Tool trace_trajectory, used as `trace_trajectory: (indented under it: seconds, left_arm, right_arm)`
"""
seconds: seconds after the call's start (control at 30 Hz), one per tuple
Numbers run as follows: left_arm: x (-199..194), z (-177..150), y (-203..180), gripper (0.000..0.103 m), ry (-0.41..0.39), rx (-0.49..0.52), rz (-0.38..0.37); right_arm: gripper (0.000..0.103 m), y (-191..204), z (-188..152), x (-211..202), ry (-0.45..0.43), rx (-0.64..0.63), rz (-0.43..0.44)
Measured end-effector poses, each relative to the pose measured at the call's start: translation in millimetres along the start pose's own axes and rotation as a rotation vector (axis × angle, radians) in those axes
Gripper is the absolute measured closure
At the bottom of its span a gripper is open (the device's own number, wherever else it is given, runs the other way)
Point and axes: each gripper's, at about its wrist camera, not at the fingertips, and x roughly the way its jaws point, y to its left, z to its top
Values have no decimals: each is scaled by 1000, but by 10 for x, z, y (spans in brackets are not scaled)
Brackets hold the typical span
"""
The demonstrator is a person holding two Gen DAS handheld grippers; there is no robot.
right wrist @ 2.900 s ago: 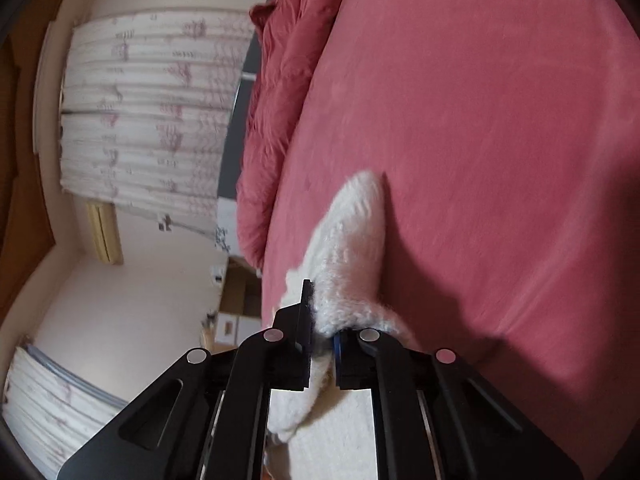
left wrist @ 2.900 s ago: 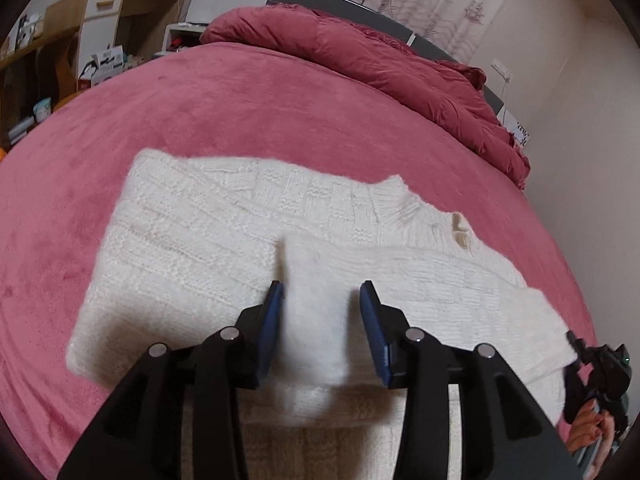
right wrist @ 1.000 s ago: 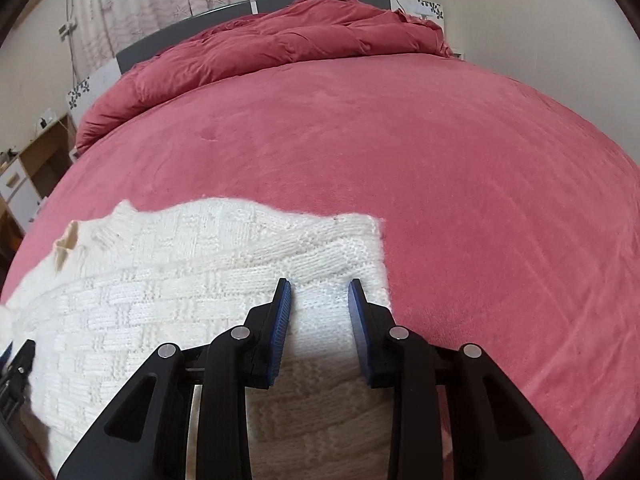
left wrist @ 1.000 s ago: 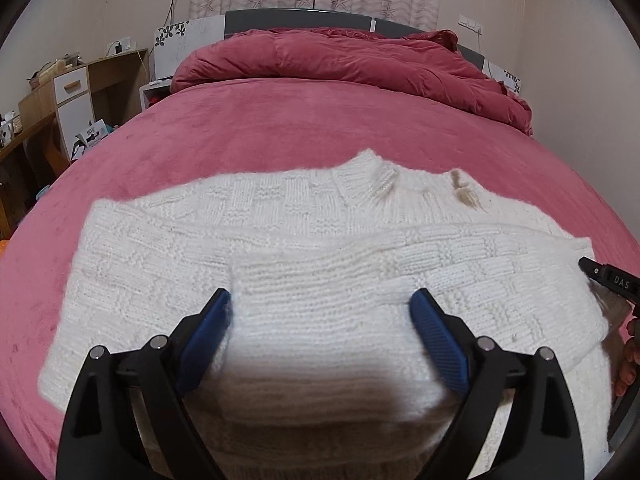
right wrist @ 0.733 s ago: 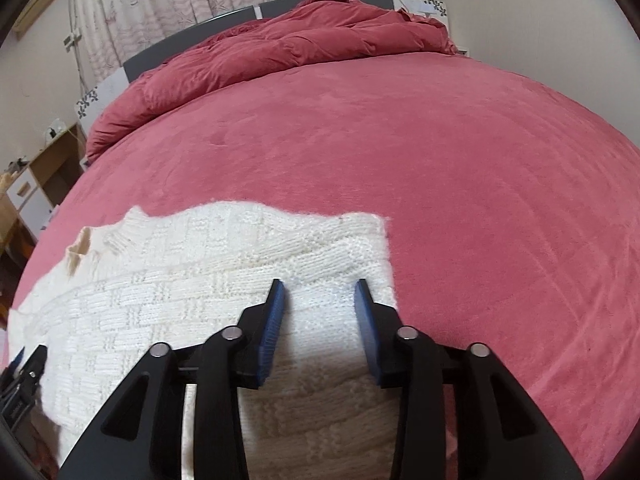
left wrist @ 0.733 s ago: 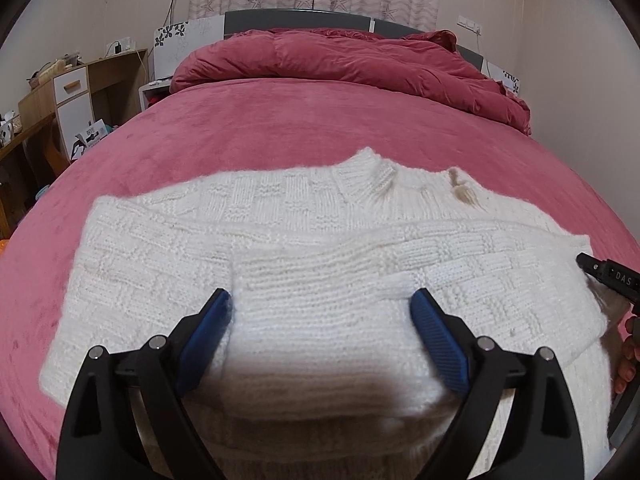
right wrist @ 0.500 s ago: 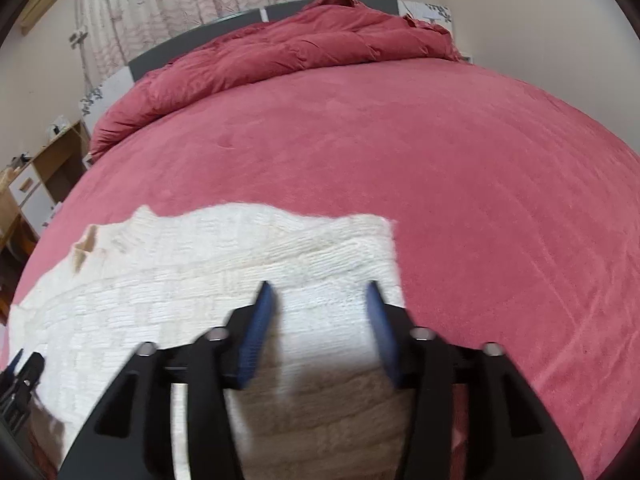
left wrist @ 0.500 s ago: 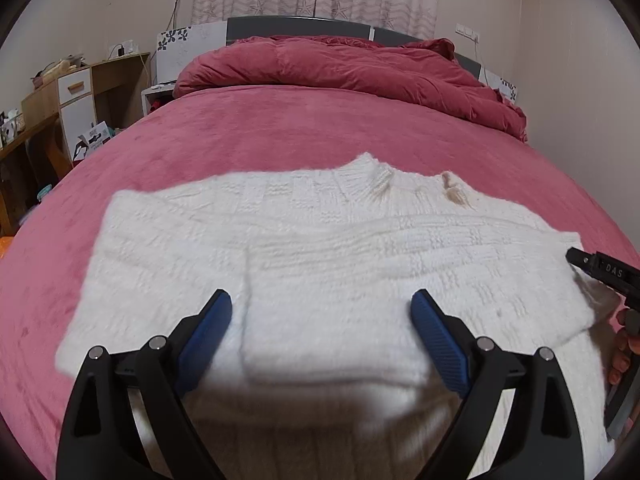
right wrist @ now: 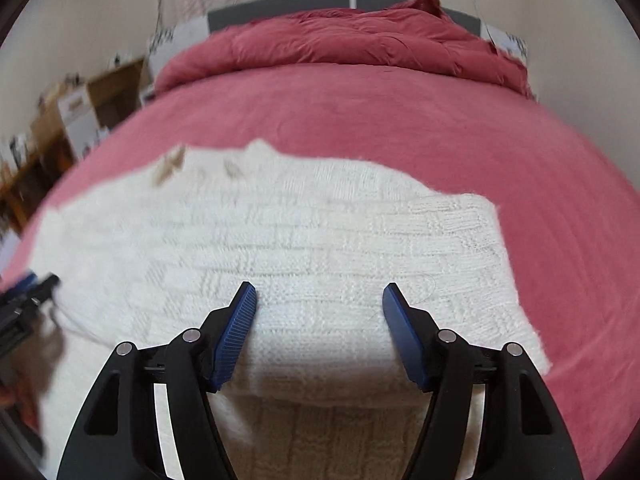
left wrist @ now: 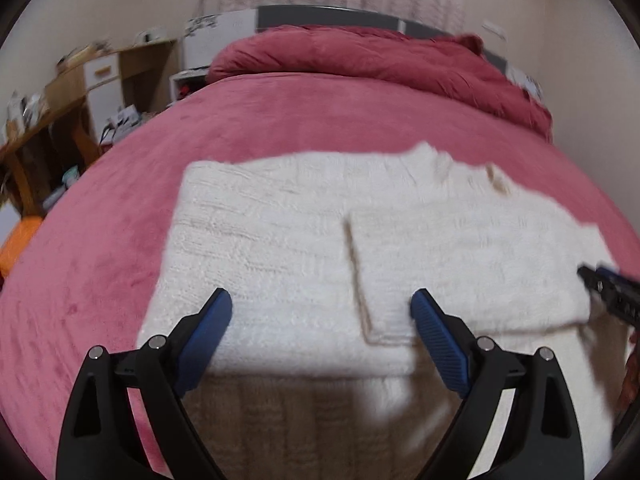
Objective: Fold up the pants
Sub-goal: 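Move both open grippers over the sweater toward its hem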
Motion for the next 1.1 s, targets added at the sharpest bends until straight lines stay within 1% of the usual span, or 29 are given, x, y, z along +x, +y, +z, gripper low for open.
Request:
trace_trajectory:
  seconds: [0.07, 0.13, 0.2, 0.23, 0.33, 0.4, 0.43, 0.47, 0.53, 0.57, 0.63, 0.67, 0.7, 0.8, 0.97, 1.03, 1.1]
  left_arm:
    - [-45, -41, 8, 12, 4, 11, -10]
    - [-90, -109, 50, 12, 0, 7, -41]
    - [-75, -132, 67, 12, 3, 6, -54]
    - [-51, -118, 59, 11, 12, 8, -48]
    - [-87, -117, -20, 11, 9, 41, -15]
    - [-176, -127, -34, 11, 14, 44, -29]
    - [-260, -157, -18, 8, 14, 38, -48]
    - [-345, -204, 8, 6, 10, 31, -63]
    - [-443, -295, 57, 6, 22, 23, -65]
    - [-503, -362, 104, 6, 36, 10, -73]
    - [-613, -471, 173, 4, 33, -9, -90]
    - [-672, -527, 209, 2, 32, -14, -92]
    - [-723, -580, 241, 2, 32, -21, -93]
    - [-831, -781, 378, 2, 60, -66, -96]
    - [-1010, -1106, 667, 2, 83, -150, -125]
    - [-1085, -1190, 751, 2, 77, -158, -125]
    - [-1160, -1274, 801, 2, 78, -144, -124]
  right_arm:
    - [37, 1, -49, -17, 18, -12, -5]
    - [35, -43, -80, -37, 38, 17, 3]
    - [33, -49, -101, -29, 35, 8, 3]
    - [31, -78, -85, 12, 31, -1, 0]
    - [30, -128, -70, 11, 22, 21, 17]
    - [28, -180, -38, -77, 17, 57, 33]
    - [28, -198, -39, -144, 12, 66, 36]
    - [28, -205, -55, -220, 3, 67, 38]
    - [28, -209, -95, -324, -4, 57, 33]
    - [28, -214, -149, -393, -3, 52, 28]
    - [22, -210, -256, -486, 8, 44, 27]
    - [21, -213, -333, -537, 16, 38, 26]
    - [19, -215, -388, -572, 21, 32, 24]
    - [17, -217, -587, -690, 46, 20, 6]
    - [17, -399, -868, -934, 67, 129, 43]
    - [17, -474, -975, -1013, 76, 167, 50]
    - [17, -529, -1102, -1087, 88, 204, 80]
